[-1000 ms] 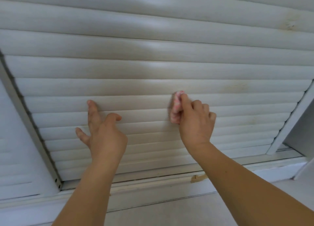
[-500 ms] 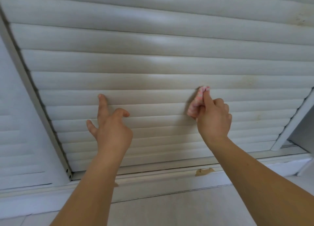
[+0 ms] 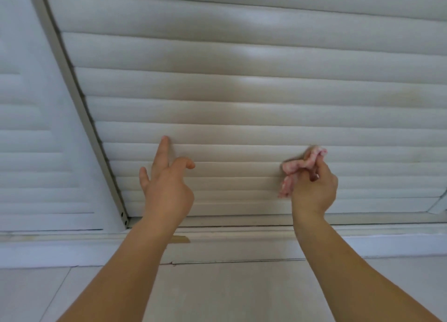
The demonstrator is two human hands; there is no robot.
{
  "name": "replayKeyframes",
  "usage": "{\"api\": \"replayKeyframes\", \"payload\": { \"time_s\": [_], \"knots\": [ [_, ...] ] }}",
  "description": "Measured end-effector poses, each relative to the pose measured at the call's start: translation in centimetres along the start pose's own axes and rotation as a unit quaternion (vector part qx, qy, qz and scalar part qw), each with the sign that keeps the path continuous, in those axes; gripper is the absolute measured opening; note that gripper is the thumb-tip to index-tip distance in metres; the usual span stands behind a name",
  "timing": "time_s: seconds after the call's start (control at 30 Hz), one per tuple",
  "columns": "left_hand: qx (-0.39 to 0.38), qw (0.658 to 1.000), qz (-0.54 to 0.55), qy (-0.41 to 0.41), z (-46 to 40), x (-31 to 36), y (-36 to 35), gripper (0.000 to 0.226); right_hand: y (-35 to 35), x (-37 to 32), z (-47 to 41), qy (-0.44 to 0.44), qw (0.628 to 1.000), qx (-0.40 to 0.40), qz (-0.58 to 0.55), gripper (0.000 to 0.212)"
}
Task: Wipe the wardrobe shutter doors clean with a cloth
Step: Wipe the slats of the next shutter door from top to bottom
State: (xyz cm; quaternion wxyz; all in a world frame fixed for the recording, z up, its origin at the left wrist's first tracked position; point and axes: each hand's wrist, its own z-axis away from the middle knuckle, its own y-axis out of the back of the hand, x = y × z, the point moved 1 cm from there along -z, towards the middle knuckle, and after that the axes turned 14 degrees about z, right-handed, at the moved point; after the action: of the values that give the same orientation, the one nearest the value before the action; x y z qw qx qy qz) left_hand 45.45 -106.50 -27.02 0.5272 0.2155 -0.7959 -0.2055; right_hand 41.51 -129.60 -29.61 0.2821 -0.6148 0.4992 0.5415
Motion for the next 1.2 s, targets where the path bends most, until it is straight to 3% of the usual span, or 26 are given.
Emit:
{"api": "replayKeyframes", "payload": {
  "time_s": [0.17, 0.3, 0.43, 0.53, 0.67, 0.77, 0.9, 1.0, 1.1, 1.2],
  "knots": [
    [-0.007, 1.0, -0.008, -0.006, -0.3, -1.2, 0.7, 0.062, -4.9, 0.1, 3.9, 0.064, 0.992, -0.054, 0.093, 0.043],
    [-0.012, 1.0, 0.002, -0.019, -0.4, -2.0, 0.8, 0.062, -7.1, -0.5, 8.8, 0.204, 0.954, -0.082, 0.204, 0.045],
    [0.005, 0.999, 0.031, -0.037, -0.4, -2.2, 0.7, 0.057, -8.8, 0.4, 12.6, 0.333, 0.881, -0.211, 0.261, 0.05],
    [0.013, 0.998, 0.046, -0.043, -0.2, -2.4, 0.7, 0.053, -9.1, 0.8, 13.0, 0.447, 0.804, -0.204, 0.334, 0.054],
    [0.022, 0.999, 0.033, -0.036, -0.2, -3.2, 0.7, 0.057, -7.7, 1.5, 10.1, 0.493, 0.765, -0.161, 0.383, 0.052],
    [0.018, 0.999, 0.028, -0.03, -0.1, -3.6, 0.6, 0.058, -6.0, 3.1, 7.8, 0.438, 0.791, -0.144, 0.403, 0.056],
    [0.009, 0.999, 0.025, -0.025, -0.1, -3.5, 0.7, 0.058, -4.4, 3.7, 5.9, 0.302, 0.886, -0.14, 0.324, 0.06],
    [0.007, 0.999, 0.027, -0.022, -0.2, -3.4, 0.8, 0.057, -5.0, 2.1, 6.4, 0.241, 0.926, -0.137, 0.254, 0.064],
    [0.006, 0.999, 0.025, -0.019, -0.3, -3.4, 0.9, 0.054, -7.1, 0.6, 7.5, 0.252, 0.938, -0.103, 0.215, 0.06],
    [0.008, 1.0, 0.019, -0.02, -0.4, -3.5, 1.0, 0.054, -8.8, 0.0, 9.3, 0.339, 0.914, -0.082, 0.207, 0.072]
  ]
}}
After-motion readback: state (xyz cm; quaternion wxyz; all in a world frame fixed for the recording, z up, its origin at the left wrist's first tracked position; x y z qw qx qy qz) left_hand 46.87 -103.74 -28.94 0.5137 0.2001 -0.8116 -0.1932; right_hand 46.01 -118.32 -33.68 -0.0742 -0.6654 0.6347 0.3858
